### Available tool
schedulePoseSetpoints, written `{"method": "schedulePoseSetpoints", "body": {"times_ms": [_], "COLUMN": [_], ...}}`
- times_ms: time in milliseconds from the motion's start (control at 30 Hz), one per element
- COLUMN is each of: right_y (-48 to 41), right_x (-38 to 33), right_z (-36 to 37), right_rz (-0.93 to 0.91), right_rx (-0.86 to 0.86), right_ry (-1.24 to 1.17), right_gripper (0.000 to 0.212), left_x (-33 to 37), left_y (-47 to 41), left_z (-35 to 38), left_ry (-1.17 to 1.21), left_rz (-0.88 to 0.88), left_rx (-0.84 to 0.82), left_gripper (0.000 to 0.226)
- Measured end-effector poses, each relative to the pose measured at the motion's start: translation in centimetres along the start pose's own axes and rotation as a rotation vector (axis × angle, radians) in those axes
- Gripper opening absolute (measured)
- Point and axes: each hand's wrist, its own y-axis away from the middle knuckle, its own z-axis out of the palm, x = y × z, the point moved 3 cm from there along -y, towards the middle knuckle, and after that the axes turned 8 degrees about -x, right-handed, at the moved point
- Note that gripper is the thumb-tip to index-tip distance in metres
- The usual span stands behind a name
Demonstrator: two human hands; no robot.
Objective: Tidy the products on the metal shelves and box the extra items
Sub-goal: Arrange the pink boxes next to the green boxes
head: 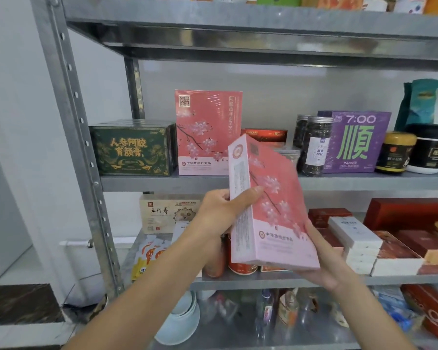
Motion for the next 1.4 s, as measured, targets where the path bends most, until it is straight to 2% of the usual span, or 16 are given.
{"method": "schedulePoseSetpoints", "body": {"times_ms": [100, 200, 300, 367, 500, 567, 667, 733, 767, 867, 900, 967, 1000, 1067, 1267, 1400], "right_y": [-0.5, -0.7, -0.4, 0.0, 0.9, 1.3, 1.1, 0.9, 0.7, 0.7, 0.7, 0.8, 0.8, 0.8, 1.3, 1.9], "right_x": [0.9, 0.4, -0.1, -0.2, -0.8, -1.4, -1.6, -1.3, -1.1, -1.1, -1.2, -1.4, -1.5, -1.5, -1.9, -1.3], "right_z": [0.2, 1.1, 1.9, 2.5, 3.5, 4.1, 4.7, 5.1, 5.2, 5.4, 5.7, 6.2, 6.4, 6.7, 6.3, 3.3], "right_rz": [-0.108, -0.207, -0.271, -0.298, -0.263, -0.275, -0.242, -0.253, -0.304, -0.539, -0.595, -0.660, -0.679, -0.698, -0.728, -0.667], "right_rx": [-0.100, 0.022, 0.114, 0.136, -0.068, -0.180, -0.192, -0.153, -0.102, 0.090, 0.128, 0.195, 0.225, 0.275, 0.206, 0.241], "right_ry": [-0.121, -0.037, 0.099, 0.205, 0.193, 0.076, -0.082, -0.182, -0.183, -0.024, 0.003, -0.046, -0.102, -0.198, -0.242, -0.098], "right_gripper": [0.065, 0.058, 0.040, 0.050, 0.082, 0.068, 0.043, 0.046, 0.049, 0.047, 0.046, 0.052, 0.057, 0.064, 0.073, 0.076], "left_x": [-0.2, -1.1, -2.5, -3.4, -4.4, -5.1, -6.2, -5.9, -5.3, -2.7, -1.7, -1.1, -1.4, -1.8, -1.2, -1.5], "left_y": [-0.5, -1.1, -1.1, -1.3, -2.0, -2.1, -1.9, -1.7, -1.6, -1.3, -0.7, 0.1, 0.5, 0.5, 1.0, 0.5], "left_z": [-0.5, -1.5, -1.8, -2.2, -3.4, -3.5, -3.0, -2.3, -2.1, -1.5, -0.5, 1.8, 2.7, 3.1, 3.6, 1.5], "left_ry": [-0.014, 0.073, -0.064, -0.059, 0.132, 0.210, 0.194, 0.097, -0.044, -0.544, -0.590, -0.655, -0.736, -0.833, -0.569, -0.171], "left_rz": [-0.055, -0.133, -0.172, -0.181, -0.132, -0.142, -0.192, -0.214, -0.195, 0.038, 0.163, 0.326, 0.335, 0.298, 0.508, 0.363], "left_rx": [-0.011, -0.063, -0.131, -0.128, -0.173, -0.216, -0.302, -0.306, -0.283, -0.124, -0.190, -0.460, -0.559, -0.575, -0.273, -0.223], "left_gripper": [0.046, 0.045, 0.065, 0.071, 0.062, 0.058, 0.060, 0.051, 0.049, 0.057, 0.067, 0.081, 0.091, 0.109, 0.093, 0.071]}}
